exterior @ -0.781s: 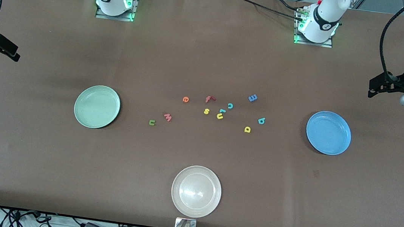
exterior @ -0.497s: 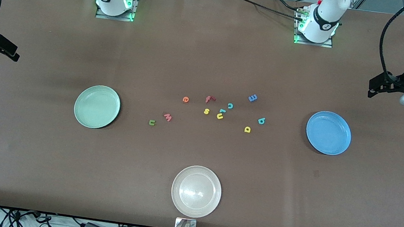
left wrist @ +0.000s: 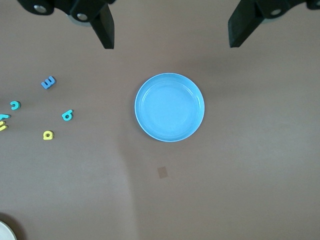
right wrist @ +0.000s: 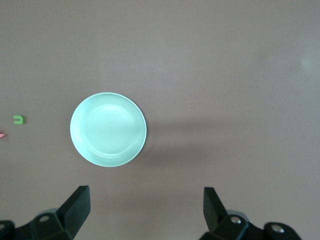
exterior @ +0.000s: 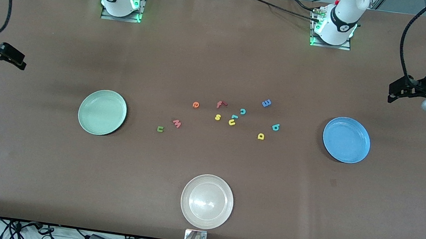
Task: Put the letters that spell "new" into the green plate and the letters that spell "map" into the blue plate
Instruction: 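Move the right gripper toward the green letter beside the green plate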
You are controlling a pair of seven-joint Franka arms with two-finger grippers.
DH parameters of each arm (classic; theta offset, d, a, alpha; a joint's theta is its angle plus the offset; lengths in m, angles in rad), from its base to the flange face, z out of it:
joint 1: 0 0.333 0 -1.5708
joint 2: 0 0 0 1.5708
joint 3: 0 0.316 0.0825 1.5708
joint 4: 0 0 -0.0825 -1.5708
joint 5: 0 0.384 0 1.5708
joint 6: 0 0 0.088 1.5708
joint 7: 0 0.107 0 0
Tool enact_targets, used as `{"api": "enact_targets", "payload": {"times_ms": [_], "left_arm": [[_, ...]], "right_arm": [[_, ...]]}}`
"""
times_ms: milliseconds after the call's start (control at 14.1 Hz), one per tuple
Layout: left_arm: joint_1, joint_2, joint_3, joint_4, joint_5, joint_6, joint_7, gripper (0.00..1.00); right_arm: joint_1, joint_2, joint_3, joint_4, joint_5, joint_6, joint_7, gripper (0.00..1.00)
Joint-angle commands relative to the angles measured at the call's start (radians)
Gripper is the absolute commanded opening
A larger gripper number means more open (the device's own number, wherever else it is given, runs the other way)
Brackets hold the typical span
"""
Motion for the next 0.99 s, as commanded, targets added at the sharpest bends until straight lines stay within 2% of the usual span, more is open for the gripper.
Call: {"api": "enact_targets", "payload": {"times_ms": [0,426,710,923], "left_arm": [[0.002,0.004,-0.001,0.019,-0.009,-0.016,0.020,1.00],[0.000,0.004,-0.003,0.023,-0.009,-0.016,0.011,1.00],[0.000,0.006,-0.003,0.025,-0.009,-0.016,0.018,1.00],[0.000,0.006,-0.003,0.025,-0.009,-0.016,0.018,1.00]], "right_arm": [[0.045,0.038,-0.002,-0.005,-0.018,0.031,0.001,1.00],[0.200,0.194,-0.002,-0.004,0.014,0.039,0.011,1.00],[0.350,0.307,-0.002,-0.002,0.026,0.151,0.041,1.00],[0.422,0.389,-0.002,-0.001,0.086,0.241,0.104,1.00]]}}
